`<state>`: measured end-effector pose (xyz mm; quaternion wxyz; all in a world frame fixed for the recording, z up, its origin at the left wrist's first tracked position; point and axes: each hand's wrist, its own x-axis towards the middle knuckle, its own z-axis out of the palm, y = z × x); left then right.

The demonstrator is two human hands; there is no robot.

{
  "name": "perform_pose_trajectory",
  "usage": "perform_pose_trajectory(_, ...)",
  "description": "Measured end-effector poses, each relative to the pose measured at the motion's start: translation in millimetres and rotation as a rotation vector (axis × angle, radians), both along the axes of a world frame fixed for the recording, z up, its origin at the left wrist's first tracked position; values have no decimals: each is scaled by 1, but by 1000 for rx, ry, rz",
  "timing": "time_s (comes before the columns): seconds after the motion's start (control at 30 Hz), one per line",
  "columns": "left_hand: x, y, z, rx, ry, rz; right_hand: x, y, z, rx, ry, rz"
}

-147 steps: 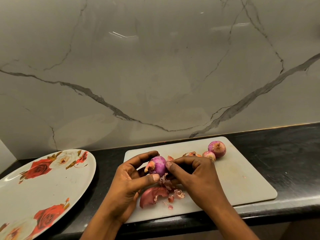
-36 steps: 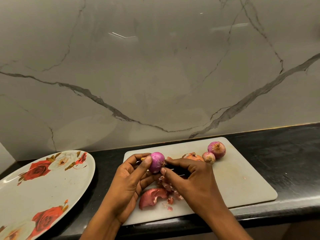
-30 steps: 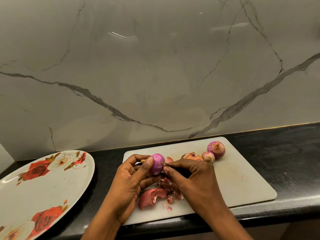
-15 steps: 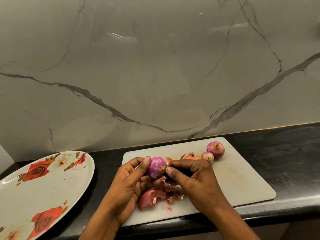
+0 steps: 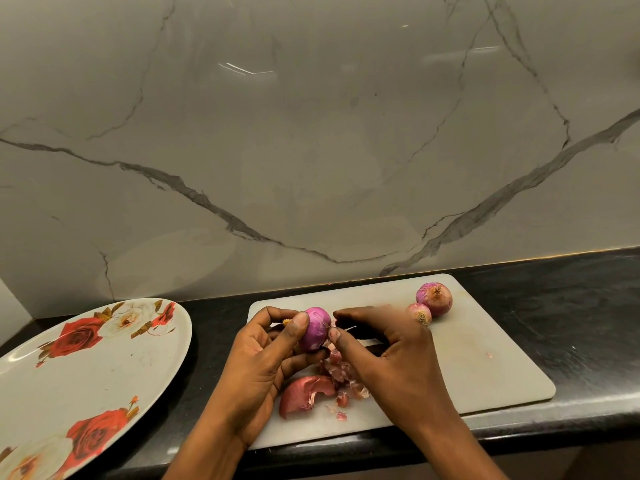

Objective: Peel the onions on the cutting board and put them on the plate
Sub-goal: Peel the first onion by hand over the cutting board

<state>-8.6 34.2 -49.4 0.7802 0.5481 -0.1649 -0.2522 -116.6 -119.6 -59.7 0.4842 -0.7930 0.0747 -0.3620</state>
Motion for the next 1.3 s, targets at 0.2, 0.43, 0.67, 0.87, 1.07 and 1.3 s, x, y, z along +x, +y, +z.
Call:
perform_pose_trajectory(0.2,0,1,1,-4,10,-24,3,-3,-2,-43,2,33)
perform_pose_trajectory(0.43,1,4,2,8,-2,-46,7,-3,-7,-199,69,110)
perform_pose_trajectory(0.67,-1,1,1,-22,28,-36,4,-2,-2,-176,102,177)
perform_pose_trajectory(0.87,3,4,6,-126,102,44,4,-1,-4,-141,111,139)
perform_pose_trajectory(1.07,3,8,2,-116,92,-41,4,-4,-3,-5,66,46)
perform_pose_trajectory(1.3,4,10,0,-118,78,-187,2,-3,0,34,76,65)
